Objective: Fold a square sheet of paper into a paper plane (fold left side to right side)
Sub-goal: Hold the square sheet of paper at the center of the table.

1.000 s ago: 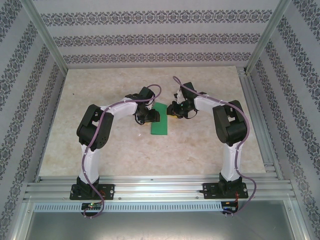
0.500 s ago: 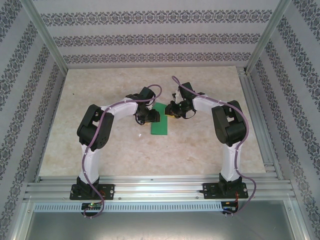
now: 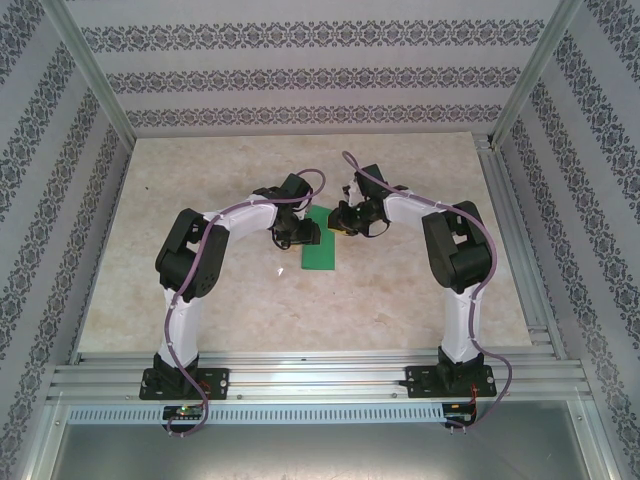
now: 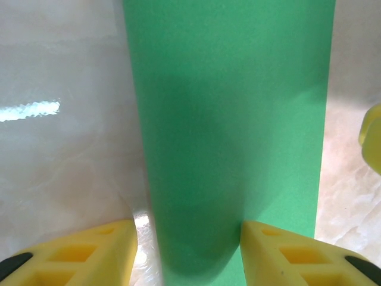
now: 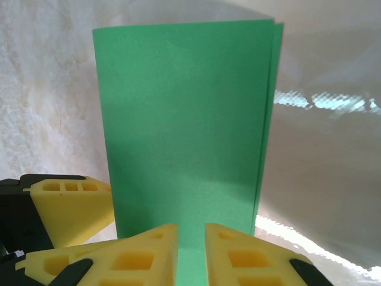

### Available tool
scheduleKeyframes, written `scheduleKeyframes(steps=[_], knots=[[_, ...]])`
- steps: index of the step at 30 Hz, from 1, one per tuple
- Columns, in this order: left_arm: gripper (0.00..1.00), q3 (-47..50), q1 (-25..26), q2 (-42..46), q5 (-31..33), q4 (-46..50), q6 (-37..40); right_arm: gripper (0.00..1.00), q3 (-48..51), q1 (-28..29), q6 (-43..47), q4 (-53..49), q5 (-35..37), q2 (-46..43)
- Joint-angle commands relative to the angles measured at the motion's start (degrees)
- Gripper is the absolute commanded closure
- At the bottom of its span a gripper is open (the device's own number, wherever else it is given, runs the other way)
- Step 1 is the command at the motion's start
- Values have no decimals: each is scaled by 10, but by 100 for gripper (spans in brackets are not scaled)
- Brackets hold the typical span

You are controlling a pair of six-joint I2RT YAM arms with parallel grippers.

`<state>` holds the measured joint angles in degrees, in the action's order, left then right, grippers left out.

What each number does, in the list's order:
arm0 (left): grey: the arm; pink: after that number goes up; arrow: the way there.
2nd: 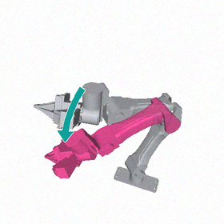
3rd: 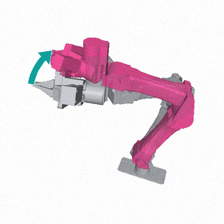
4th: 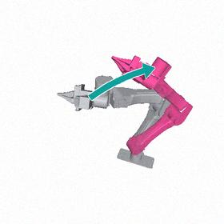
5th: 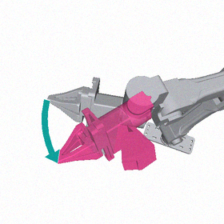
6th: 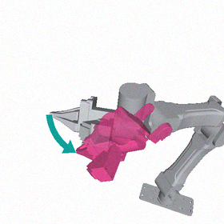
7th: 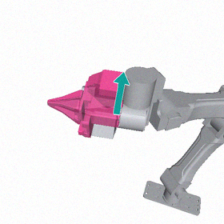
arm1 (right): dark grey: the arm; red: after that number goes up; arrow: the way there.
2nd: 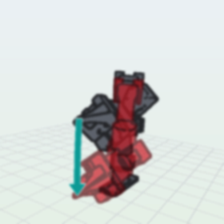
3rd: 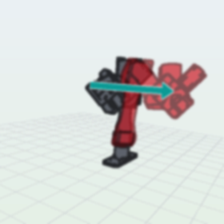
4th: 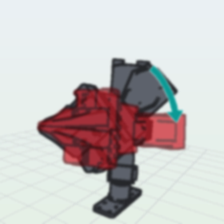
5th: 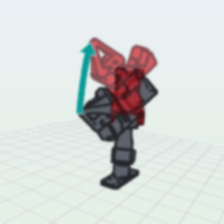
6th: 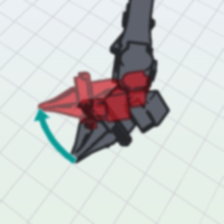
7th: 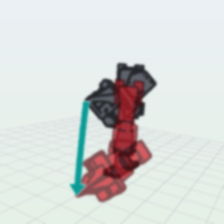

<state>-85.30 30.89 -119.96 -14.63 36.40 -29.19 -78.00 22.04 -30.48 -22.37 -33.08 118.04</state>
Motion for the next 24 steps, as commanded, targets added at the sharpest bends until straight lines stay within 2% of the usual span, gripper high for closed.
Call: scheduleKeyframes(steps=[1, 17, 24], knots=[[49, -4, 18, -35, -7, -6, 13, 82, -12, 7, -8, 7, -1, 18], [49, -8, 18, -41, -5, -3, 14, 83, -21, 13, 9, -28, 22, 37], [49, -7, 19, -39, -3, -5, 13, 84, -28, 19, 30, -72, 55, 49]])
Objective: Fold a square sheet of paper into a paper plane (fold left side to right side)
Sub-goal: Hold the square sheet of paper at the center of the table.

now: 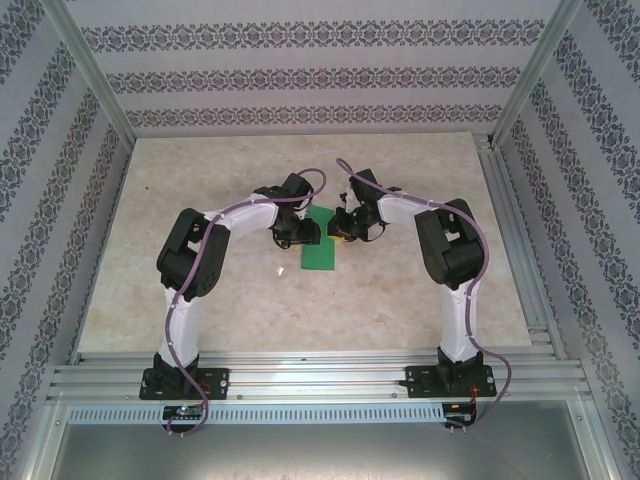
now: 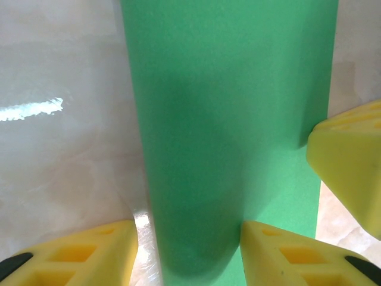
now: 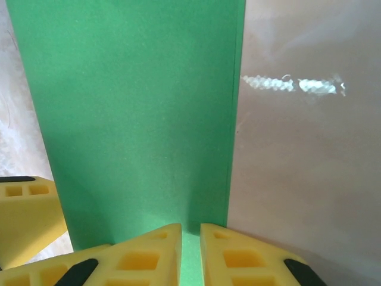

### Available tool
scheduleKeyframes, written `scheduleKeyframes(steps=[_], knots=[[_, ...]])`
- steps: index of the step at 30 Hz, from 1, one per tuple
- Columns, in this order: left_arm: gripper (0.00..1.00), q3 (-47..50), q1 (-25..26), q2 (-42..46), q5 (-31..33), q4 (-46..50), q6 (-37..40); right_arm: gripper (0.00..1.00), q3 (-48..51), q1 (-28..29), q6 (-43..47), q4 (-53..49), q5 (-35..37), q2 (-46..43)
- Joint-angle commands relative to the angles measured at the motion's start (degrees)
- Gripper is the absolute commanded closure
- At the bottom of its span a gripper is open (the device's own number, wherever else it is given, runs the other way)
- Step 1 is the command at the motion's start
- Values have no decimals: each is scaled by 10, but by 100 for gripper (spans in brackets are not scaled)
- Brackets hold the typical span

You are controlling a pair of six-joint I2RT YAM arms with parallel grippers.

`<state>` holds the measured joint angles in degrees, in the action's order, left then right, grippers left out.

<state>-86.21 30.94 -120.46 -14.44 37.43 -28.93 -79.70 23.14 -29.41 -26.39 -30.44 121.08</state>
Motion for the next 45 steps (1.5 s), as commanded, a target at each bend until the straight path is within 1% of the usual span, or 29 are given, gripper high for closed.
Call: scheduleKeyframes(steps=[1, 5, 7, 11, 14, 16, 19, 21, 24, 26, 32, 35, 40, 45], knots=[[49, 3, 19, -33, -5, -16, 10, 84, -10, 8, 22, -36, 33, 20], [49, 6, 18, -24, -3, -15, 11, 84, -9, 9, 32, -51, 44, 25], [47, 7, 18, -10, -2, -14, 11, 84, -9, 8, 37, -60, 53, 28], [40, 14, 11, 35, -32, -33, 5, 85, -10, 9, 43, -70, 60, 34], [38, 34, -1, 75, -64, -65, -11, 85, -11, 10, 42, -70, 62, 38], [38, 47, -8, 97, -72, -81, -24, 85, -12, 12, 42, -68, 60, 42], [42, 66, -12, 117, -74, -102, -37, 85, -19, 14, 42, -72, 56, 47], [49, 78, -13, 120, -88, -125, -48, 85, -25, 13, 45, -78, 55, 50], [61, 86, -13, 109, -123, -166, -66, 85, -27, 15, 45, -80, 56, 50], [65, 80, -13, 95, -133, -178, -75, 85, -29, 14, 47, -82, 57, 49], [71, 67, -13, 52, -138, -199, -92, 85, -32, 15, 46, -84, 58, 50], [72, 69, -14, 37, -133, -198, -91, 85, -32, 15, 47, -86, 59, 51], [73, 73, -16, 30, -99, -166, -71, 85, -35, 15, 50, -90, 63, 53], [73, 86, -21, 25, -93, -161, -66, 85, -40, 15, 52, -96, 67, 55]])
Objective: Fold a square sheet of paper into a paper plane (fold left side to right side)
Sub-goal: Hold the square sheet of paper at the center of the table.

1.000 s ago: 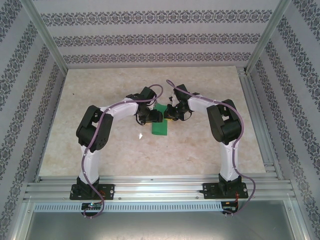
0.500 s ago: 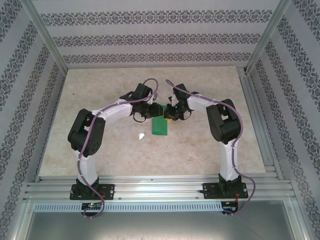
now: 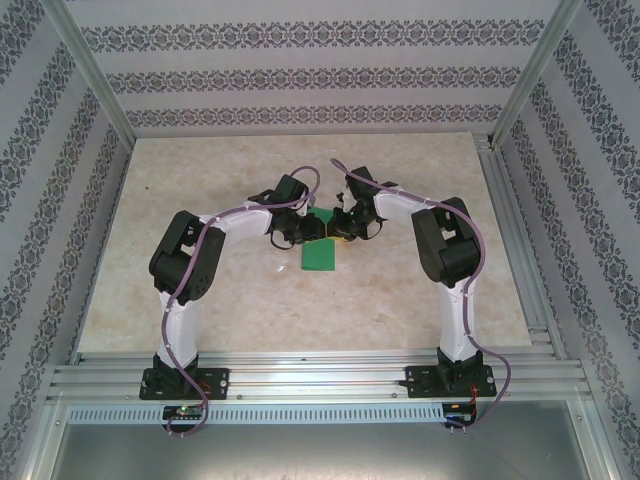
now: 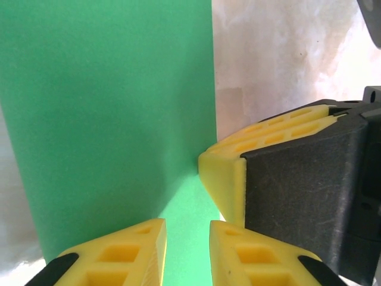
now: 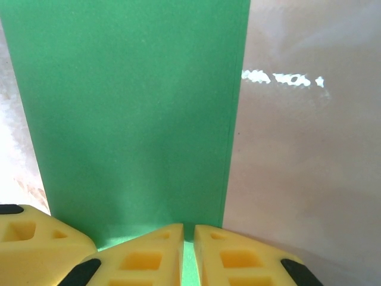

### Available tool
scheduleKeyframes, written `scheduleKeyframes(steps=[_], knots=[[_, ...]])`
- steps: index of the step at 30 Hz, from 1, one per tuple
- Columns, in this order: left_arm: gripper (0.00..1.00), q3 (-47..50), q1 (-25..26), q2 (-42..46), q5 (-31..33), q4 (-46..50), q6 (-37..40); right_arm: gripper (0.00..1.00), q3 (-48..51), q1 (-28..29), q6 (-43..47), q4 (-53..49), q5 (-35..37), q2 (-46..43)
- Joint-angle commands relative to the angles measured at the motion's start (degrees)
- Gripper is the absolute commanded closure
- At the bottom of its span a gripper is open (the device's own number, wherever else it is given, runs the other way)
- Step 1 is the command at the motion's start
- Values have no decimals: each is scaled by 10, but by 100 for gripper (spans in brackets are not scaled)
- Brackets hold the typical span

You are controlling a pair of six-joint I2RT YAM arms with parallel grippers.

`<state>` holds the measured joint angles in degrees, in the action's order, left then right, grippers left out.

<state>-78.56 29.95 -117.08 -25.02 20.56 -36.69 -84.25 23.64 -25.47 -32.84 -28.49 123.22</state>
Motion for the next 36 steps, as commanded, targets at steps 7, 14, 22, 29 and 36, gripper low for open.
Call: scheduleKeyframes(steps=[7, 14, 22, 29, 36], knots=[[74, 18, -12, -18, 28, 16, 20, 85, 2, 11, 14, -35, 49, 36], [74, 29, -13, -26, 31, 11, 23, 85, 1, 13, 14, -36, 51, 38], [74, 69, -14, -32, 32, -6, 23, 85, -12, 9, 13, -15, 32, 2], [75, 90, -13, -29, 34, -14, 24, 84, -15, -6, -21, 36, -10, -52], [75, 83, -13, -28, 33, -8, 29, 86, -22, 11, -70, 89, -45, -10]])
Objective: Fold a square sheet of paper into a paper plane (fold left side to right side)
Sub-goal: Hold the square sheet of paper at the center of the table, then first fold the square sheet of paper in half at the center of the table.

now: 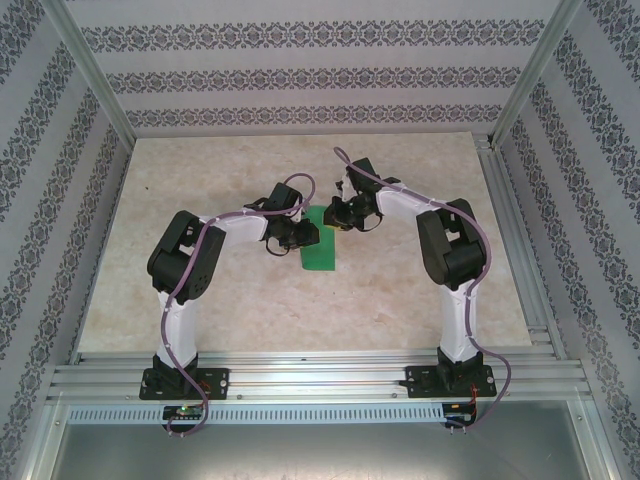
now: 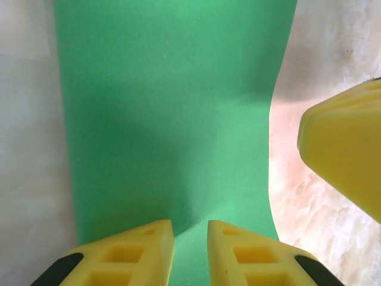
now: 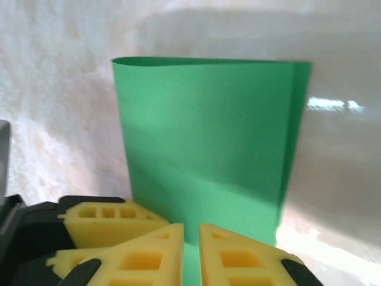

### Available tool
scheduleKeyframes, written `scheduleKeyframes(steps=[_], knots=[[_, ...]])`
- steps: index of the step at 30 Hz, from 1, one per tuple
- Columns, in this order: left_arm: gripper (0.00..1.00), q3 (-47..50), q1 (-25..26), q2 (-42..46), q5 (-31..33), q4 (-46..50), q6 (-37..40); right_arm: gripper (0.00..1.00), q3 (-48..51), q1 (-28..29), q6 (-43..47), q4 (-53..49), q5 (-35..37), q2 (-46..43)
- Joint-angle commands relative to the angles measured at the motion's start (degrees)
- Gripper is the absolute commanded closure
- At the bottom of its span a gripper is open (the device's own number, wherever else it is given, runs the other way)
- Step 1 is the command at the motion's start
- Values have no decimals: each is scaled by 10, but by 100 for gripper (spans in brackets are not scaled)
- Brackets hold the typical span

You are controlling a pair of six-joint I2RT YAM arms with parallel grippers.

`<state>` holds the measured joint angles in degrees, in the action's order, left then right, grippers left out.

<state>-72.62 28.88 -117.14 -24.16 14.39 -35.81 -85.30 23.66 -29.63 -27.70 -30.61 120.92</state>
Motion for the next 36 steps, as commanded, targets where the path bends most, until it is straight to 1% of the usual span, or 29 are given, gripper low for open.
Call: scheduleKeyframes(steps=[1, 7, 13, 20, 23, 28, 36], knots=[[75, 23, -2, -27, 25, 55, 22, 86, -16, 13, -31, 37, -22, 21], [76, 21, -2, -27, 25, 58, 27, 87, -41, 17, -37, 35, -16, 55], [76, 20, -1, -26, 25, 59, 29, 88, -48, 17, 3, -32, 42, 73], [74, 31, -2, -9, 9, 52, 36, 88, -30, 15, 16, -48, 64, 82], [72, 41, -2, 2, -6, 50, 46, 87, -36, 14, 21, -62, 78, 83], [72, 68, -2, 14, -50, 33, 63, 88, -42, 13, 23, -70, 85, 85], [72, 120, -1, 34, -83, 7, 74, 88, -55, 14, 26, -85, 96, 91]])
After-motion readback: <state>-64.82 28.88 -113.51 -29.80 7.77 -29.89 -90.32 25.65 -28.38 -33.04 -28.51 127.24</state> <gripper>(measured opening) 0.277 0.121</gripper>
